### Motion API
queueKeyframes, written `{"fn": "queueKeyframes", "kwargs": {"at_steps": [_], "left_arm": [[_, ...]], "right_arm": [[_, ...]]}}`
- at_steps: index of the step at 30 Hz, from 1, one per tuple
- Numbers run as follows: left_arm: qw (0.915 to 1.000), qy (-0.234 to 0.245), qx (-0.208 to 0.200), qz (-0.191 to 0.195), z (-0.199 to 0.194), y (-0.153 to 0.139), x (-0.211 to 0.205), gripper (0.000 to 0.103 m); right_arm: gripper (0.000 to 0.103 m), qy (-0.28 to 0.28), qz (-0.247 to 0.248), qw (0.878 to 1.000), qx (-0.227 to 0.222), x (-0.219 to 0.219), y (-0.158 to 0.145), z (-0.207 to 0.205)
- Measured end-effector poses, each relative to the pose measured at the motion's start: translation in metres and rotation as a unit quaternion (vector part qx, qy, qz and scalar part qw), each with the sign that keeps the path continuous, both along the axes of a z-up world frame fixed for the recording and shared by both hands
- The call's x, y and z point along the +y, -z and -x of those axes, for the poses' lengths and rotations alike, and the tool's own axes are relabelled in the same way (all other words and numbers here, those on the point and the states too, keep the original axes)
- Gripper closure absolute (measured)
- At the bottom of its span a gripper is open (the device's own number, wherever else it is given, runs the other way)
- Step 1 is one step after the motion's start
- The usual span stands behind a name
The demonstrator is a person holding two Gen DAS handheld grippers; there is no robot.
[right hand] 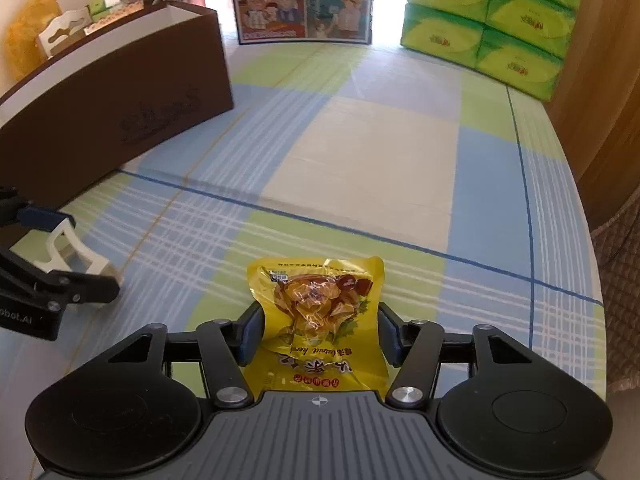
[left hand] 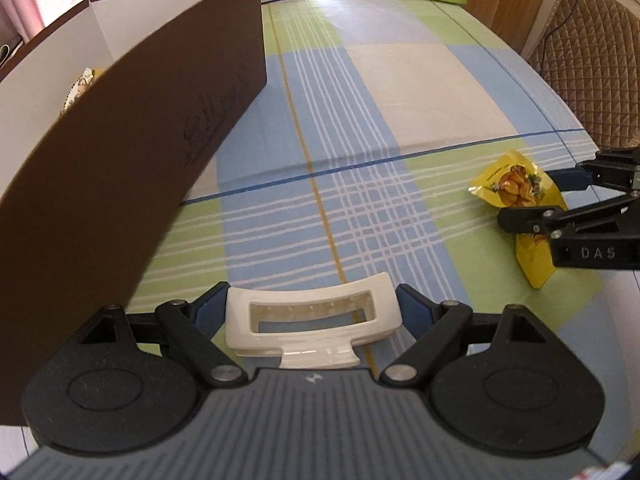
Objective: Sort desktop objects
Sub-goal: 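Lift and carry the clip and snack packet over the brown box with both tools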
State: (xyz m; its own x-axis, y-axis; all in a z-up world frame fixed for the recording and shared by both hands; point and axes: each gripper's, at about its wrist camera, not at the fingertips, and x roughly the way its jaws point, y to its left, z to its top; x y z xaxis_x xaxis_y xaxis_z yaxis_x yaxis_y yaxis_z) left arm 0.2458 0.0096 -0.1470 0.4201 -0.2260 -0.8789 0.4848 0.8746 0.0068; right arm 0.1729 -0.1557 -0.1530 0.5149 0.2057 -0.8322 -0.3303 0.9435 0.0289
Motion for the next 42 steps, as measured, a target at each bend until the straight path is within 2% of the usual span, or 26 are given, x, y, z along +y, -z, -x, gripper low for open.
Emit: {"fn": "queueKeyframes", "kwargs": {"at_steps": [12, 26, 36, 42], "left_arm": [[0.9994, -0.011, -0.029, 0.013, 0.025, -0.034, 0.013, 0.018], [0.9959, -0.057, -0.06, 0.036, 0.061, -0.075, 0.051, 0.018], [0.9867, -0.105, -0.11, 0.056, 0.068, -0.125, 0.101, 0.018], [0.9786, -0.128, -0.154, 0.047, 0.051, -0.153, 0.134, 0.018]], "right_arm": [[0.049, -0.049, -0.03, 0.998, 0.0, 0.025, -0.026, 0.032], [0.049, -0.128, -0.058, 0.99, -0.008, 0.063, -0.063, 0.05], [0.049, -0.195, -0.101, 0.975, -0.028, 0.11, -0.105, 0.032], [0.049, -0.232, -0.118, 0.964, -0.059, 0.149, -0.131, 0.008]]}}
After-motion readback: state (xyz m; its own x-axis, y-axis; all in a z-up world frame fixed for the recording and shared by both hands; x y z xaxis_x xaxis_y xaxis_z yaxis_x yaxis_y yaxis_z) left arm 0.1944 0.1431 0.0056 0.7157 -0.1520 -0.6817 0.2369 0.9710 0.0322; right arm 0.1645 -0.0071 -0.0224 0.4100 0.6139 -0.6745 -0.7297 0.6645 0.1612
